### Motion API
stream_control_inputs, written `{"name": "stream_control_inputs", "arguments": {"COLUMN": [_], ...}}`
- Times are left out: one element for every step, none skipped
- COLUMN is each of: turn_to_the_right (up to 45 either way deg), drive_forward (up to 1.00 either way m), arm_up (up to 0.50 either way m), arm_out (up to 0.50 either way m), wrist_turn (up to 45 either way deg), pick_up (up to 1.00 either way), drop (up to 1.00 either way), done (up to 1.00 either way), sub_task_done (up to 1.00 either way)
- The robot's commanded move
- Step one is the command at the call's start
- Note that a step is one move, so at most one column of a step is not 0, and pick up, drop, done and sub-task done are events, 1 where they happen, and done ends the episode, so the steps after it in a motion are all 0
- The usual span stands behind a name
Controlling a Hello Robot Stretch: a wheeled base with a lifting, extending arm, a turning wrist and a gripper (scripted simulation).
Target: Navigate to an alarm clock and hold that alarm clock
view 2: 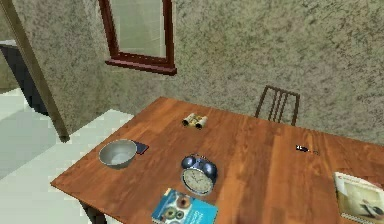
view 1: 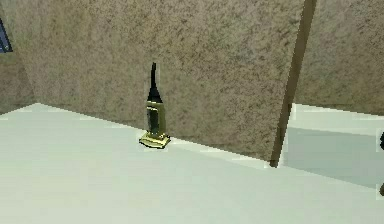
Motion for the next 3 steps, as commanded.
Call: {"name": "stream_control_inputs", "arguments": {"turn_to_the_right": [0.0,0.0,0.0], "drive_forward": [0.0,0.0,0.0], "arm_up": [0.0,0.0,0.0], "arm_out": [0.28,0.0,0.0], "wrist_turn": [0.0,45.0,45.0], "pick_up": [0.0,0.0,0.0], "drop": [0.0,0.0,0.0], "done": [0.0,0.0,0.0], "sub_task_done": [0.0,0.0,0.0]}}
